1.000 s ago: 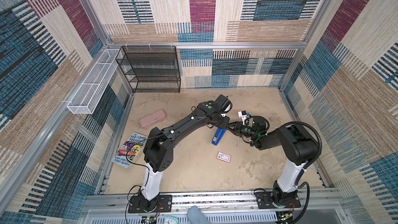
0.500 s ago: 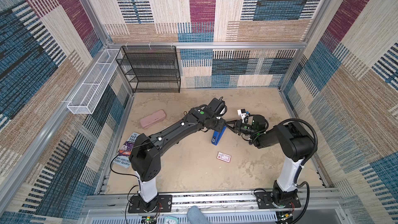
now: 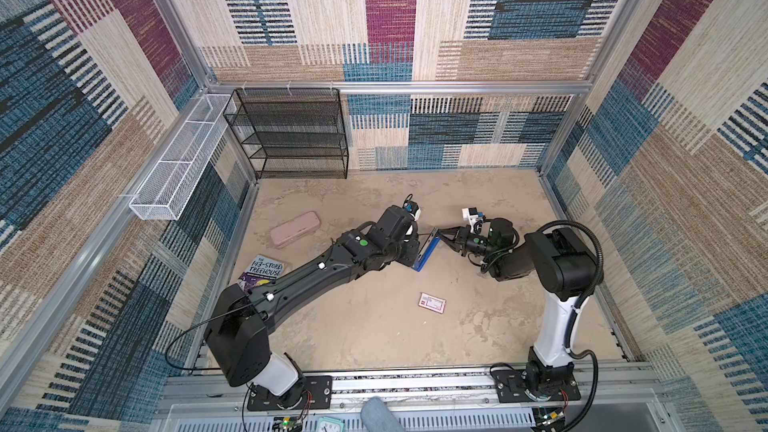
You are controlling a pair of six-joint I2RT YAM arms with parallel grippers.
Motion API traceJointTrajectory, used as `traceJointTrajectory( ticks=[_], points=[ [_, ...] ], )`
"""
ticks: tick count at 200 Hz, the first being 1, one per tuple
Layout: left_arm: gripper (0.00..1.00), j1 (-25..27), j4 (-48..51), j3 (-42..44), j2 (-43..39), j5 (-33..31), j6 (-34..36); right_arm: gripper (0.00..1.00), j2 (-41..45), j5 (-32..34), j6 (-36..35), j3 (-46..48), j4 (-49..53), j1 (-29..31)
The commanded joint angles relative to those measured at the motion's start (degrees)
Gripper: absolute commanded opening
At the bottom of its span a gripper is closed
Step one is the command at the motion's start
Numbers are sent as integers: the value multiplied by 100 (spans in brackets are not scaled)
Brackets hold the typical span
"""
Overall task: Load the staples into the stapler
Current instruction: 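Pull the stapler's top arm open with the right gripper, exposing the staple channel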
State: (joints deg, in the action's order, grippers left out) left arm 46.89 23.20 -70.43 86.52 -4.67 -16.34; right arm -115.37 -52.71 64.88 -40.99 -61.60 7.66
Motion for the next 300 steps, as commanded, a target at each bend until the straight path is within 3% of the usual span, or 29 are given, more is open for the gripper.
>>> traceJointTrajectory(
  ticks=[1, 158, 248, 300],
  points=[
    [0, -22, -433, 428, -281, -440, 99, 0, -170, 415, 92, -61, -291, -128],
    [0, -7, -2782, 3163, -861, -500, 383, 1, -1043, 452, 236, -257, -849, -432],
    [0, 80, -2895, 3394, -370, -894, 500, 9, -998, 710, -525, -374, 163, -472],
    [0, 92, -2938, 3440, -127, -1022, 448, 21, -1064, 838, -632, -376, 361, -554]
  ],
)
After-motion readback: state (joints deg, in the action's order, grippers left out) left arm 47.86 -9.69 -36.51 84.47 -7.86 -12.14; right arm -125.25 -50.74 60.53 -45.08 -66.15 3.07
